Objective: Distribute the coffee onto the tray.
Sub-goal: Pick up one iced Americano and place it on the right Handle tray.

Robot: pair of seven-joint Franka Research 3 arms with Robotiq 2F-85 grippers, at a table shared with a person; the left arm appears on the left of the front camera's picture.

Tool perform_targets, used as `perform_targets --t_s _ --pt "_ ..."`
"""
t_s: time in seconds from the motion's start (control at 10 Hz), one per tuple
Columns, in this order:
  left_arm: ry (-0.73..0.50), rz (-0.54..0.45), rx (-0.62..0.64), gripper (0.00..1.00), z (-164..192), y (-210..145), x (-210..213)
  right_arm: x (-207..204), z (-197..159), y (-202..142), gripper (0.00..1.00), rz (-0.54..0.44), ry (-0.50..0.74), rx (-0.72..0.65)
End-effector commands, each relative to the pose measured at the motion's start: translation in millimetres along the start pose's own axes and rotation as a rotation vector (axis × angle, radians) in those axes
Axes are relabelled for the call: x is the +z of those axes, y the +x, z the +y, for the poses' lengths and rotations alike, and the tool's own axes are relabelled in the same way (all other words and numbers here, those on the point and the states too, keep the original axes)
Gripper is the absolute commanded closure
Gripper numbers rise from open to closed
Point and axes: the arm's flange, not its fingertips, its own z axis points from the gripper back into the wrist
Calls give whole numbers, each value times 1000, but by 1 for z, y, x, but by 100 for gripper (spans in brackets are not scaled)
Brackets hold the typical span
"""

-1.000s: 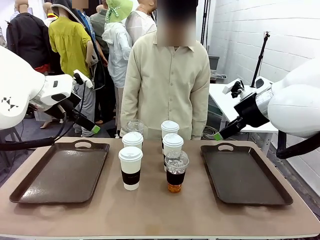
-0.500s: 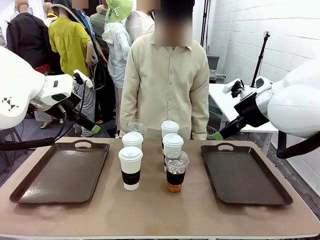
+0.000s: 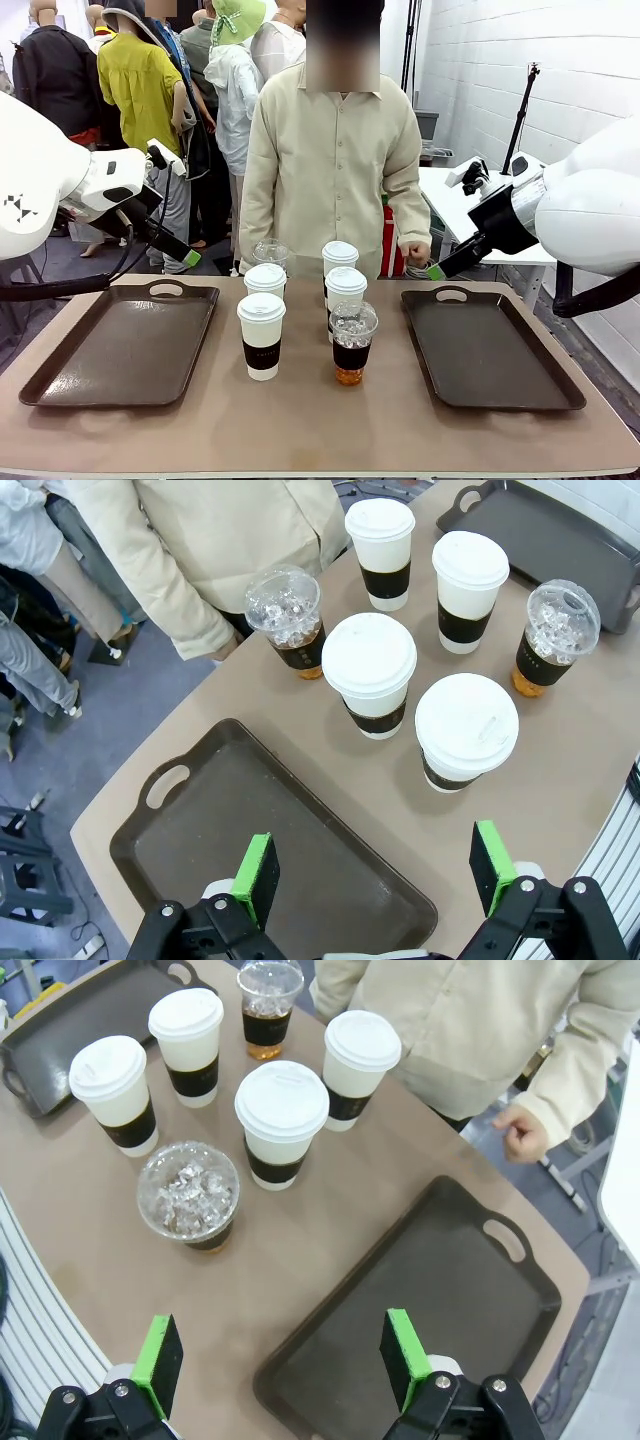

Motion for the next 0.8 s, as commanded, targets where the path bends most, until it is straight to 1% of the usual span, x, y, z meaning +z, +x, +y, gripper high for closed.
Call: perform_targets --t_s 0.0,0.7 --pt "-4 5 0 0 0 -1 0 0 0 -1 0 4 4 0" --pt "-4 5 0 0 0 -1 0 0 0 -1 0 4 4 0"
